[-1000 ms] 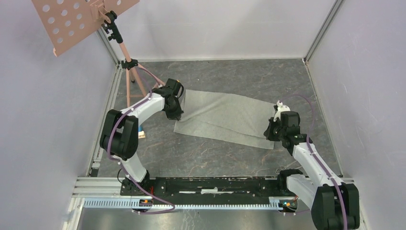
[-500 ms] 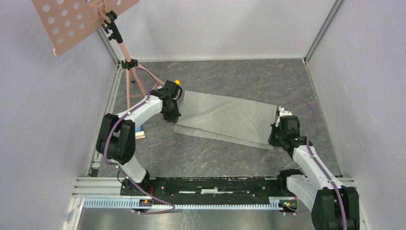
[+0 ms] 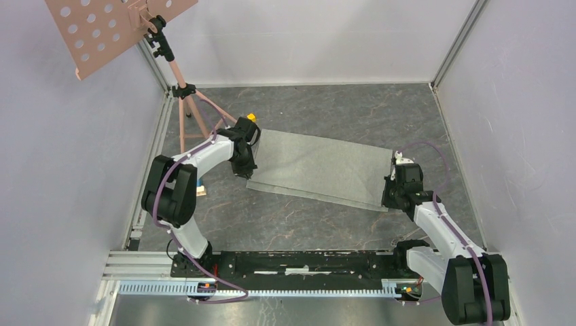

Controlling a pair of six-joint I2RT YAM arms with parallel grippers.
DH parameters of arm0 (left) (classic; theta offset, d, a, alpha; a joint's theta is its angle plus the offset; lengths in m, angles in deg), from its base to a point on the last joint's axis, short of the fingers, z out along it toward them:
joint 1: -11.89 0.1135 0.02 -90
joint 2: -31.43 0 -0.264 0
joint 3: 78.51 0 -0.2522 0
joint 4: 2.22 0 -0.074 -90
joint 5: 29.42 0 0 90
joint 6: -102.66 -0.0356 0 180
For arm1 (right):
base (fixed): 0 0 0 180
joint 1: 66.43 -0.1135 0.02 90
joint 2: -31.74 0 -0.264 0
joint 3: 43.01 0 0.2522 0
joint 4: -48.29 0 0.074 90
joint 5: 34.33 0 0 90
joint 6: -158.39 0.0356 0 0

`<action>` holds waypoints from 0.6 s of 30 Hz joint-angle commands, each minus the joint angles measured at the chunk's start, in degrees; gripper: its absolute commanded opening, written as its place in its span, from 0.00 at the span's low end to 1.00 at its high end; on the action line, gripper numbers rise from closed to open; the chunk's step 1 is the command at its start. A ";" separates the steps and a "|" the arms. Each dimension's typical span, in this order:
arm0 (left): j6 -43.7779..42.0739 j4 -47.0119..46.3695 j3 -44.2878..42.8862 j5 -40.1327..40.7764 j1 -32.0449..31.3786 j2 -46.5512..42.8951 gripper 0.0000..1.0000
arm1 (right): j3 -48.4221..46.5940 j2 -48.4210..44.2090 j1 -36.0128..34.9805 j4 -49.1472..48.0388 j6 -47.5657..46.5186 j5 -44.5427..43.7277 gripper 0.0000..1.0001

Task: Fold the napkin into a case and place the utensils inside
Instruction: Fold and flatten the napkin at the center of the board.

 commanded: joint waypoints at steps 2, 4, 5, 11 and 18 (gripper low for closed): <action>-2.84 1.45 1.13 2.15 0.17 0.22 0.02 | -0.82 0.30 0.04 -1.45 0.21 -1.12 0.00; -2.82 1.66 1.41 1.55 0.15 0.56 0.02 | -1.31 0.48 0.06 -1.18 0.19 -0.95 0.00; -2.85 2.08 1.50 1.52 0.11 0.65 0.02 | -1.53 0.45 0.10 -0.97 0.21 -0.89 0.00; -2.94 2.51 3.43 2.64 0.09 -2.17 0.02 | -1.90 -1.62 0.04 0.54 1.07 0.19 0.00; -2.92 2.46 3.65 2.01 0.08 -1.34 0.02 | -0.82 -2.78 0.06 1.16 2.32 1.01 0.00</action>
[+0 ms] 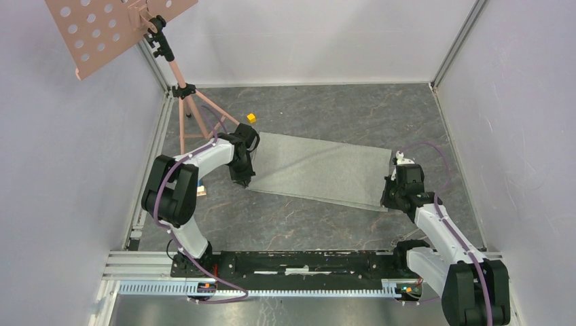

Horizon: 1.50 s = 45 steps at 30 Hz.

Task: Fold the napkin into a case and place the utensils inside
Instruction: Fold and flatten the napkin at the center of the board, then smooth out the rectangle-folded napkin at the center of the board.

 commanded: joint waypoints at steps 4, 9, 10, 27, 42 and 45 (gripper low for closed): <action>-2.94 1.16 -0.70 1.91 0.12 -0.73 0.02 | -0.20 -0.13 0.02 0.66 0.65 -2.00 0.00; -2.87 1.20 -0.98 1.37 0.12 0.29 0.02 | -0.34 -0.45 0.07 1.30 1.36 -4.05 0.00; -2.72 1.10 -0.98 1.19 0.20 0.51 0.02 | -0.33 -0.23 0.04 1.20 1.41 -4.24 0.00; -3.35 7.72 -4.39 11.02 -0.43 -3.94 0.48 | -5.84 -1.25 0.03 4.76 0.13 -5.05 0.59; 1.92 -16.37 -22.68 -9.74 -0.01 7.10 0.73 | -32.74 33.10 3.86 -16.75 0.34 15.00 0.68; 3.06 -17.90 -26.91 -9.76 0.36 12.43 0.71 | -34.95 37.89 4.47 -16.85 0.34 17.27 0.65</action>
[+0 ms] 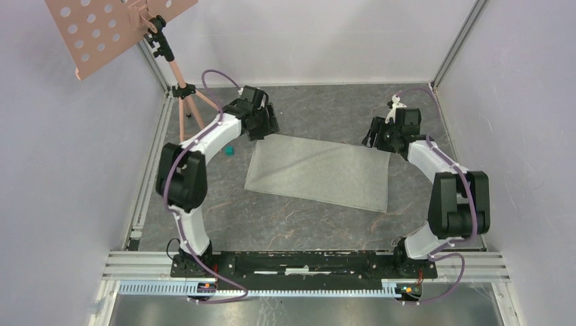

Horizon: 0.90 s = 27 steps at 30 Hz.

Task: Fold the napkin into a case and place the utensils inside
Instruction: Smooth out the rectangle-folded napkin at the center of the board.

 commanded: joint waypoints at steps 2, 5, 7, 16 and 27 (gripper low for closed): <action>4.73 -8.47 -5.46 -1.89 1.03 8.03 0.71 | -2.71 5.35 0.98 -4.85 0.35 4.98 0.65; 5.21 -10.70 -6.32 -1.89 1.54 11.33 0.71 | -1.13 6.78 3.21 -6.65 0.01 4.06 0.65; 5.68 -11.63 -6.40 -1.88 2.03 13.44 0.71 | -0.34 8.03 4.15 -7.82 -0.60 3.38 0.65; 2.46 -3.11 -11.86 5.77 3.79 22.24 0.70 | 0.37 14.02 6.07 -9.45 -4.05 -0.31 0.65; 0.80 2.19 -12.65 -7.51 3.10 11.71 0.79 | -7.24 4.63 2.94 4.68 -9.30 -6.80 0.71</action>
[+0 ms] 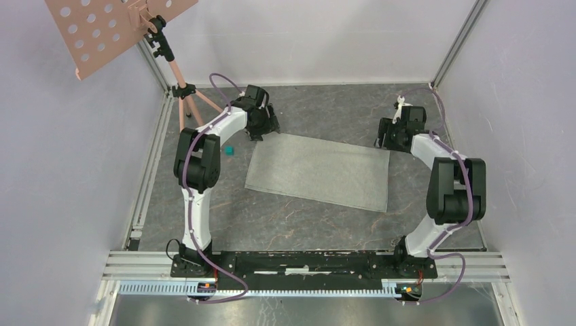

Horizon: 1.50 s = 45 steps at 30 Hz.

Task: Fold the napkin into a case and place the utensils inside
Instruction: Smooth out the rectangle-folded napkin at the center of the board.

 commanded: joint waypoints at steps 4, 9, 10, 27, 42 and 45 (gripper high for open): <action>0.11 2.05 8.74 -11.29 -0.82 -16.22 0.84 | 4.02 -12.40 -2.56 4.38 -0.91 7.35 0.73; 2.22 -2.69 23.69 -16.51 -0.95 -23.37 0.88 | 15.96 -19.52 -5.64 0.42 2.55 15.58 0.72; 2.29 -3.73 26.45 -16.73 -0.91 -23.93 0.89 | 17.42 -20.46 -5.85 -0.09 2.60 15.93 0.72; 3.18 -5.37 48.86 -11.67 -1.79 -37.35 0.91 | 25.18 -24.83 -6.09 7.20 -1.70 4.05 0.72; 0.75 -0.19 39.00 -18.17 -2.24 -42.65 0.95 | 10.38 -19.90 -6.07 20.02 -4.25 -1.68 0.70; 2.67 -3.44 36.05 -21.52 -2.37 -36.58 0.95 | 10.11 -19.28 -6.85 18.08 -3.73 -2.89 0.70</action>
